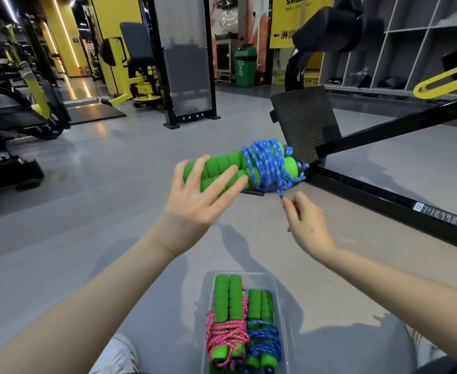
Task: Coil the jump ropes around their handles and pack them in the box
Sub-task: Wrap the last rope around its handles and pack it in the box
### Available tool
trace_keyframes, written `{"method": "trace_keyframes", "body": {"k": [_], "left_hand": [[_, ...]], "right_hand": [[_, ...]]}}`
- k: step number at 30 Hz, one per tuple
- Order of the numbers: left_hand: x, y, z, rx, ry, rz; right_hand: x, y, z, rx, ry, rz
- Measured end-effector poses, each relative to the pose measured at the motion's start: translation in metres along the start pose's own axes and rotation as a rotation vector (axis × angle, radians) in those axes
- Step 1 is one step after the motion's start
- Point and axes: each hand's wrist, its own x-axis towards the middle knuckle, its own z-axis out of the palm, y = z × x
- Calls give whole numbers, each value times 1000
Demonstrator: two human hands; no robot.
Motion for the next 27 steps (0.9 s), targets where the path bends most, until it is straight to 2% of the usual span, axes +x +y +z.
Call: {"method": "trace_keyframes", "body": {"k": [3,6,8,12,17,22,27], "left_hand": [[-14,-4,6,-4,-53,-86],[-21,-5,9,-30,-96,-190],[-19,-8,10,-62,-122,-241],[-17,-11,10,-121,-152,-296],[-23,-9,11,-170,-133,-340],[-22,-9,10,-211,-144,-363],[-20,-7,9,-260,-113,-373]], "right_hand": [[-8,-5,-5,-3,5,-82],[-5,-26,-10,331,18,-34],[-1,-41,-13,454,37,-37],[6,-61,-16,505,1,-82],[11,-65,-18,669,-72,4],[14,-68,-24,645,-151,-73],[20,-70,-37,444,-126,-333]]}}
